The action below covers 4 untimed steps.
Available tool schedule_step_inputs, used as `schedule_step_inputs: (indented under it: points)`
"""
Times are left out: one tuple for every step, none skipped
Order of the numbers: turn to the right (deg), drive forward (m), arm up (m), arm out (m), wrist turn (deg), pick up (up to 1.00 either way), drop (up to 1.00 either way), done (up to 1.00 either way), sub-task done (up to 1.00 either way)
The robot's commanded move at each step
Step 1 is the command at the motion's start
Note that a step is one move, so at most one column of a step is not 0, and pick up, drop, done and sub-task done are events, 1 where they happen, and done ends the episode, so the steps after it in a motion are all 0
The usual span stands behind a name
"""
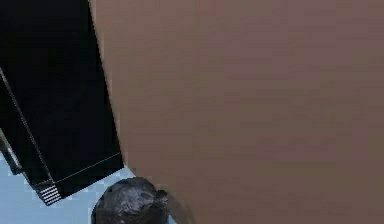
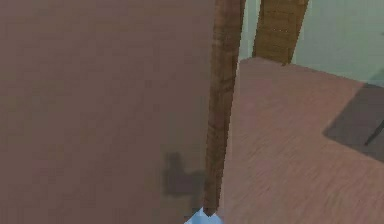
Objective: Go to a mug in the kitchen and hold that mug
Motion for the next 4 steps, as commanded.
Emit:
schedule_step_inputs:
  points:
    - [0.0,0.20,0.00,0.00,0.0,0.00,0.00,0.00,0.00]
    - [-45.0,0.00,0.00,0.00,0.0,0.00,0.00,0.00,0.00]
    - [-45.0,0.00,0.00,0.00,0.0,0.00,0.00,0.00,0.00]
    - [-15.0,0.00,0.00,0.00,0.0,0.00,0.00,0.00,0.00]
